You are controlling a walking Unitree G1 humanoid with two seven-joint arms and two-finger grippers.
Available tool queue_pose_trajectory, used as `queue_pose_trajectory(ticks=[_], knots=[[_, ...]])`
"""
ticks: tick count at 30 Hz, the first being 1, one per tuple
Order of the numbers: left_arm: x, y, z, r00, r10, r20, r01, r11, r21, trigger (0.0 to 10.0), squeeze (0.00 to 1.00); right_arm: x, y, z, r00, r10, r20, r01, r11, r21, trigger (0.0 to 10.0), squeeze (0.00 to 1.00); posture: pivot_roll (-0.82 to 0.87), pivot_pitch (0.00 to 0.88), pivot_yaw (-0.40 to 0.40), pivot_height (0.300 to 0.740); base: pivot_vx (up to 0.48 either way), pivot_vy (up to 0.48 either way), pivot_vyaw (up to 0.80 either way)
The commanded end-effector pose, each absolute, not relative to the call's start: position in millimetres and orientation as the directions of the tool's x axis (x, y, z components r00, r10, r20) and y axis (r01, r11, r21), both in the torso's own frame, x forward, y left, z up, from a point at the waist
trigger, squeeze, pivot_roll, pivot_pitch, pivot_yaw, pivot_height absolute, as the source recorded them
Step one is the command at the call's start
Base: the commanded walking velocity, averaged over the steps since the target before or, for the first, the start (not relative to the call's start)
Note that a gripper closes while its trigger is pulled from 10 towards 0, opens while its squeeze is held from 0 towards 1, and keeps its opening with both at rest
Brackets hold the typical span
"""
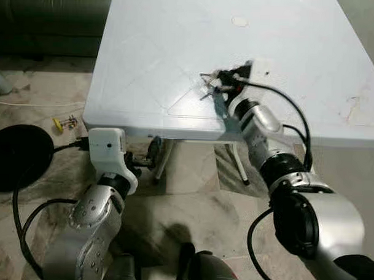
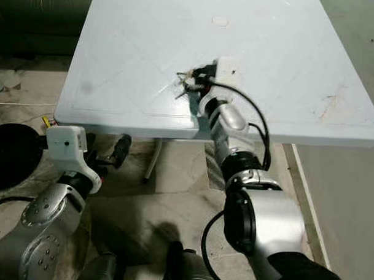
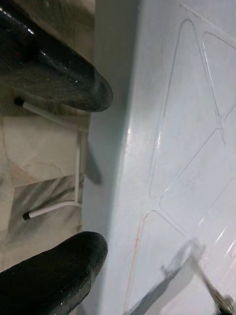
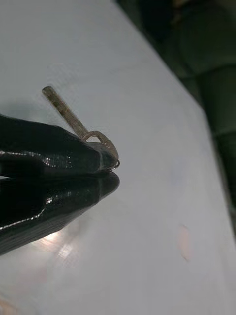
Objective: Hang keys on a hook
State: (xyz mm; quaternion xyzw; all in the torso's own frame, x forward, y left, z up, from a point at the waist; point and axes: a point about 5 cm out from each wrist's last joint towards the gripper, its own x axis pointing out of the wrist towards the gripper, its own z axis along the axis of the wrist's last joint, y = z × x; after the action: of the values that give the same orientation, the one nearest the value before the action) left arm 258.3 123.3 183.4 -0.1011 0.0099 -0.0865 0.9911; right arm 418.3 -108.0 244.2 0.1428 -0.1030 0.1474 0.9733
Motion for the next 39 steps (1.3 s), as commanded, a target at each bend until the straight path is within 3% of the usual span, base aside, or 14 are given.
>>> queue_pose_trajectory(ticks=[1, 6, 10, 14, 15, 16, 20, 24, 28, 29, 31, 35, 38, 39], knots=[[261, 125, 182, 0.989, -0.15, -0.007, 0.146, 0.969, -0.202, 10.0, 0.0, 420, -114, 264, 0.925, 0.218, 0.31, -0.315, 0.898, 0.307, 0.0, 0.0, 0.2, 0.28, -0.095, 0.74, 0.0, 0.0, 0.0], [269, 120, 187, 0.987, -0.161, 0.02, 0.162, 0.965, -0.205, 10.0, 0.0, 424, -119, 293, 0.91, 0.205, 0.362, -0.368, 0.8, 0.474, 0.0, 0.0, 0.19, 0.274, -0.096, 0.74, 0.0, 0.0, 0.0], [272, 118, 188, 0.985, -0.171, 0.03, 0.174, 0.964, -0.201, 10.0, 0.0, 419, -104, 292, 0.894, 0.299, 0.333, -0.256, 0.952, -0.167, 0.0, 0.0, 0.18, 0.269, -0.097, 0.74, 0.0, 0.0, 0.0], [275, 117, 187, 0.984, -0.175, 0.035, 0.178, 0.963, -0.204, 10.0, 0.0, 413, -88, 291, 0.849, 0.429, 0.309, -0.11, 0.714, -0.691, 0.7, 0.0, 0.17, 0.261, -0.097, 0.74, 0.0, 0.0, 0.0], [276, 117, 188, 0.984, -0.175, 0.036, 0.179, 0.962, -0.205, 10.0, 0.0, 413, -87, 291, 0.85, 0.432, 0.301, -0.101, 0.696, -0.711, 7.8, 0.0, 0.17, 0.26, -0.099, 0.74, 0.0, 0.0, 0.0], [277, 116, 188, 0.983, -0.181, 0.041, 0.186, 0.961, -0.203, 10.0, 0.0, 412, -85, 294, 0.842, 0.443, 0.308, -0.073, 0.659, -0.748, 10.0, 0.0, 0.16, 0.258, -0.102, 0.74, 0.0, 0.0, 0.0], [281, 114, 188, 0.98, -0.191, 0.051, 0.198, 0.96, -0.196, 10.0, 0.0, 411, -81, 297, 0.824, 0.479, 0.304, -0.056, 0.602, -0.797, 10.0, 0.0, 0.15, 0.248, -0.109, 0.74, 0.0, 0.0, 0.0], [285, 112, 190, 0.978, -0.199, 0.065, 0.208, 0.959, -0.193, 10.0, 0.0, 408, -81, 292, 0.789, 0.569, 0.23, 0.012, 0.36, -0.933, 10.0, 0.0, 0.14, 0.242, -0.113, 0.74, 0.0, 0.0, 0.0], [288, 109, 192, 0.975, -0.206, 0.083, 0.219, 0.956, -0.197, 10.0, 0.0, 407, -101, 283, 0.785, 0.62, -0.007, 0.035, -0.057, -0.998, 10.0, 0.0, 0.13, 0.234, -0.119, 0.74, 0.0, 0.0, 0.0], [288, 109, 192, 0.975, -0.206, 0.083, 0.219, 0.956, -0.197, 10.0, 0.0, 407, -101, 283, 0.785, 0.62, -0.007, 0.035, -0.057, -0.998, 10.0, 0.0, 0.13, 0.234, -0.119, 0.74, 0.0, 0.0, 0.0], [288, 107, 192, 0.973, -0.212, 0.088, 0.226, 0.953, -0.201, 10.0, 0.0, 409, -110, 290, 0.798, 0.602, 0.017, -0.141, 0.215, -0.966, 10.0, 0.0, 0.13, 0.234, -0.119, 0.74, 0.0, 0.0, 0.0], [289, 106, 192, 0.972, -0.217, 0.094, 0.232, 0.951, -0.203, 10.0, 0.0, 405, -112, 289, 0.738, 0.675, -0.022, -0.356, 0.361, -0.862, 10.0, 0.0, 0.11, 0.226, -0.119, 0.74, 0.0, 0.0, 0.0], [291, 104, 193, 0.969, -0.221, 0.106, 0.239, 0.949, -0.205, 10.0, 0.0, 408, -123, 320, 0.69, 0.681, 0.247, -0.59, 0.726, -0.354, 10.0, 0.0, 0.1, 0.223, -0.124, 0.74, 0.0, 0.0, 0.0], [291, 104, 193, 0.969, -0.221, 0.106, 0.239, 0.949, -0.205, 10.0, 0.0, 408, -123, 320, 0.69, 0.681, 0.247, -0.59, 0.726, -0.354, 10.0, 0.0, 0.1, 0.223, -0.124, 0.74, 0.0, 0.0, 0.0]])
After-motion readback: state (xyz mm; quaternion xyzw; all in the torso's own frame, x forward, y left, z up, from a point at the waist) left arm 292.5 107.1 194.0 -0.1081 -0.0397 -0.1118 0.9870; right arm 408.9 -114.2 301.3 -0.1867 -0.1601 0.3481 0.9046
